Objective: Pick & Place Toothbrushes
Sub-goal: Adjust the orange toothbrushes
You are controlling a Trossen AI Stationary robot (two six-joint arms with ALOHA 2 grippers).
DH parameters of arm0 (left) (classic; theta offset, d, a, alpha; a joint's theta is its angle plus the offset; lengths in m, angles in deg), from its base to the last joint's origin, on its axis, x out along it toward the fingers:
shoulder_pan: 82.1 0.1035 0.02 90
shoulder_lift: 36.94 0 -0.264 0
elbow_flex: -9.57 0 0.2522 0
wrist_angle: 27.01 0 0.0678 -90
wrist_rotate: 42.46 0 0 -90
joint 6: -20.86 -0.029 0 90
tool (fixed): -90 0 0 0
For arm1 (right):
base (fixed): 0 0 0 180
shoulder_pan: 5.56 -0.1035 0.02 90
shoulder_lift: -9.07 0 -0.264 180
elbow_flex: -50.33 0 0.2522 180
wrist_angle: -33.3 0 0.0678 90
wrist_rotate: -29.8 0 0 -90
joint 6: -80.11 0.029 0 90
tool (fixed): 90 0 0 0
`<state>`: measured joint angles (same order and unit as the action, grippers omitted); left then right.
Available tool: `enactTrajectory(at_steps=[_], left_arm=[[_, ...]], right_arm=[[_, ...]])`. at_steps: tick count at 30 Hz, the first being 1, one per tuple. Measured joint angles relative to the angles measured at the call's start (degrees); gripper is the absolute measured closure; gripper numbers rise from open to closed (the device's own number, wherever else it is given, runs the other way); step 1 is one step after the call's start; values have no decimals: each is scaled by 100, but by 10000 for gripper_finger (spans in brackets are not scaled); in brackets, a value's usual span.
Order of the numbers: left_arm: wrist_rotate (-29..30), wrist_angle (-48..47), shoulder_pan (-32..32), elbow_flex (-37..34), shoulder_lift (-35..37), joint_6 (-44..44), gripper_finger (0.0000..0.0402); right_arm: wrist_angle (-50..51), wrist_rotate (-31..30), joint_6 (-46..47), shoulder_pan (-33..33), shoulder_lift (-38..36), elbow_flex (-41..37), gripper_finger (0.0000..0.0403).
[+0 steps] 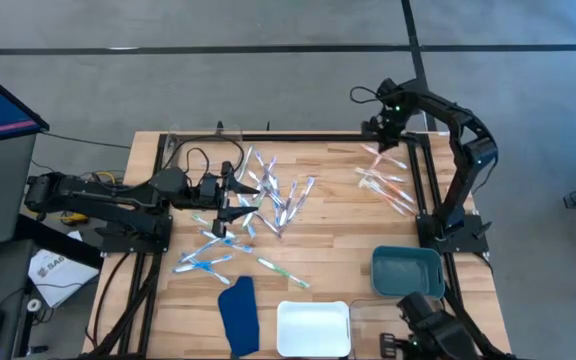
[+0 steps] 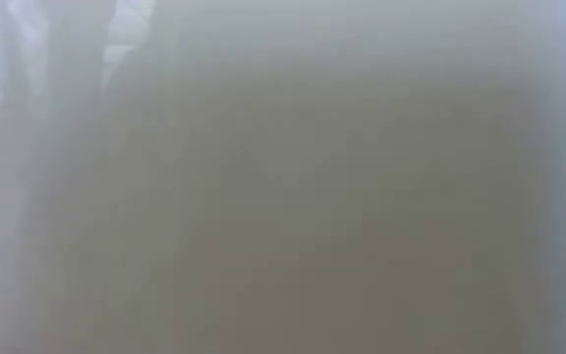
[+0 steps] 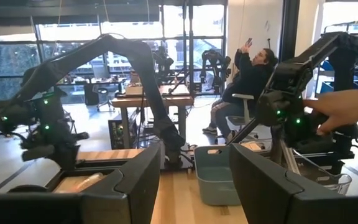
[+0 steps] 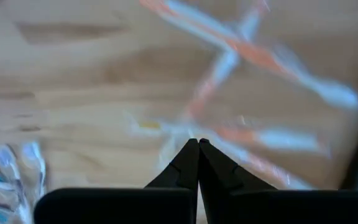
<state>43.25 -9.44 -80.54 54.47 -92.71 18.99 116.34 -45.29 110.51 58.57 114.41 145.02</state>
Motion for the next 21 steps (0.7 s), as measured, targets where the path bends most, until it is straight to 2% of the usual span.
enactTrajectory(at_steps=[4,9,15,21], left_arm=[[0,-28,0,0,0,83,215],[0,-31,0,0,0,83,215],[0,-37,0,0,0,85,215],[0,-44,0,0,0,84,215]], right_arm=[[-438,1,-86,-41,-7,2,402],[-440,-118,-53,-23,46,2,402],[-282,-694,328,86,244,0,403],[196,-789,410,220,397,-2,403]])
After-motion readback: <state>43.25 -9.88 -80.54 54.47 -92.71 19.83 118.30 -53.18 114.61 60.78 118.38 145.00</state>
